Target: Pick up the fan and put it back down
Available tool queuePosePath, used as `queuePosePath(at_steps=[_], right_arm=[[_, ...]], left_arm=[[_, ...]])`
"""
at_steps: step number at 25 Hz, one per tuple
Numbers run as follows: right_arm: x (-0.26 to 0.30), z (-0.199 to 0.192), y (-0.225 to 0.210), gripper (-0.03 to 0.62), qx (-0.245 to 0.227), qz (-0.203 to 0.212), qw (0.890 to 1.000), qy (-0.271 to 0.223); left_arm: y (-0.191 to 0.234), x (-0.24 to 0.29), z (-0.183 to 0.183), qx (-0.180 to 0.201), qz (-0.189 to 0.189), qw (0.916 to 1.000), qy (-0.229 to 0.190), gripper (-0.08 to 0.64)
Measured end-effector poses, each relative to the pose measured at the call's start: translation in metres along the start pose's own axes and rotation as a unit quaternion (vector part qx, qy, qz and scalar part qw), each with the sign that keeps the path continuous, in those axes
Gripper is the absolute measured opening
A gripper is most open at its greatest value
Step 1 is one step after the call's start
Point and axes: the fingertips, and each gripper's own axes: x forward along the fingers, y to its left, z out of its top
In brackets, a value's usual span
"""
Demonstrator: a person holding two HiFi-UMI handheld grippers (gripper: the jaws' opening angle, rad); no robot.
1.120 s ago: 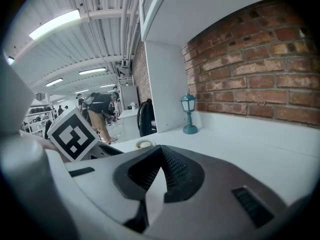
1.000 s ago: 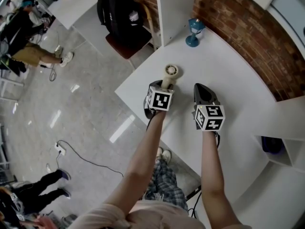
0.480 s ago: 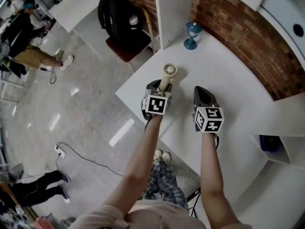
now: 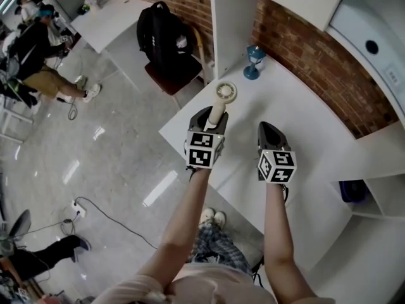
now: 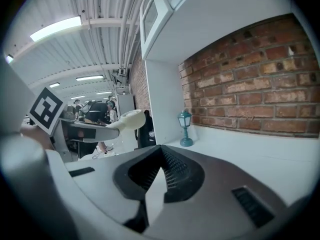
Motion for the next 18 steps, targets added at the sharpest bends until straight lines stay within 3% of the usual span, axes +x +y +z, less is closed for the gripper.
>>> queuePosePath(at_steps=[7, 18], right_arm=[[-0.034, 0.044, 0.01, 0.014, -0.002, -0.017, 0.999, -0.049], [-0.041, 0.055, 0.01, 0.015, -0.005, -0.025, 0.998, -0.061]], left_arm=[[-0.01, -0.057, 0.072, 0.013, 0.002, 0.9948, -0.101, 0.204], [-0.014, -0.062, 0.078, 0.006, -0.001, 0.9949, -0.1, 0.204]])
